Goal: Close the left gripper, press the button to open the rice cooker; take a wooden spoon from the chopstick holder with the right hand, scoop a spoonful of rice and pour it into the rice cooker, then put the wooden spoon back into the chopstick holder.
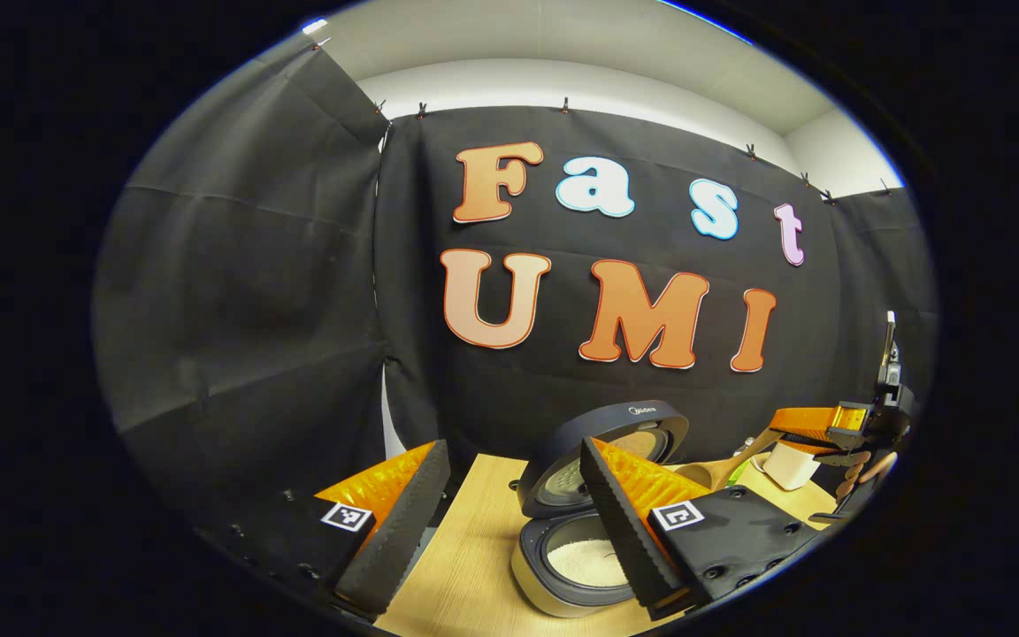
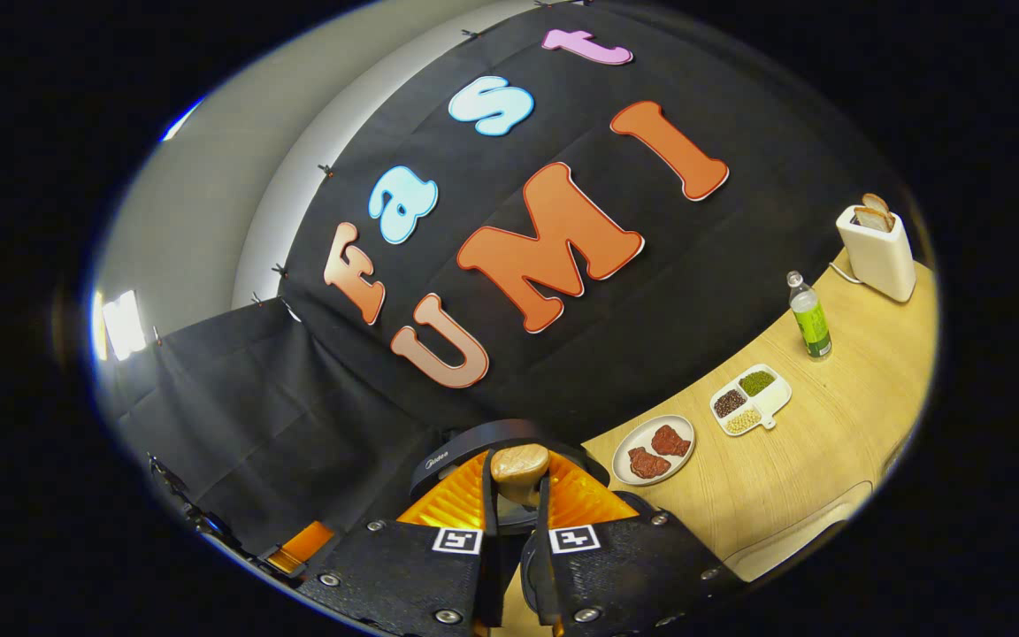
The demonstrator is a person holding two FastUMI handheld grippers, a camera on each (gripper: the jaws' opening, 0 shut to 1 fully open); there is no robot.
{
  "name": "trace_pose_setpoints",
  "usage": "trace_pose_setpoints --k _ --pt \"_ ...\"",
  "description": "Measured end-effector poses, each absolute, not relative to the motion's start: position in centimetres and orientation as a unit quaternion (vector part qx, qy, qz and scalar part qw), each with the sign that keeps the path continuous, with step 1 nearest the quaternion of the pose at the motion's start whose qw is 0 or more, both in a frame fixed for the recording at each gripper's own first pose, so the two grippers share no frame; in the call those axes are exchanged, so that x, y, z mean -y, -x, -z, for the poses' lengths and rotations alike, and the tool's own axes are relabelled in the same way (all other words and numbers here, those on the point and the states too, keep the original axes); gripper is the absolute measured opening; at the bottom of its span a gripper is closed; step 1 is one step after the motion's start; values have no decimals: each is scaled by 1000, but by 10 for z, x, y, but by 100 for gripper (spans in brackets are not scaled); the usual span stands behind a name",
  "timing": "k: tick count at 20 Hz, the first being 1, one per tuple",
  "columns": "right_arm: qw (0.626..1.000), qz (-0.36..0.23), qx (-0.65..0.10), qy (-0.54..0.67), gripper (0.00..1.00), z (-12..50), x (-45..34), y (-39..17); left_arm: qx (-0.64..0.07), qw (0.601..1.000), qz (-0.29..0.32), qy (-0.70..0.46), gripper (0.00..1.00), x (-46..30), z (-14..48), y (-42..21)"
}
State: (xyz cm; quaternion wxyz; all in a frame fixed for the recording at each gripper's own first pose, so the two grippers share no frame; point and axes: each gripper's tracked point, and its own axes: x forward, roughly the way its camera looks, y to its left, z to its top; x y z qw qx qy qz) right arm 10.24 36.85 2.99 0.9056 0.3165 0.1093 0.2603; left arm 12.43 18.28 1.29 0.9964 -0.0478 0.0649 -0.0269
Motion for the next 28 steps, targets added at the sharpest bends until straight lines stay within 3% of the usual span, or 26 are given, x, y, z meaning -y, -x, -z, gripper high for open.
trace_pose_setpoints --k 28 --pt "939 -328 -88 -50 13 3 -428 -79 -68 996 18 45 99 -192 -9 -126"
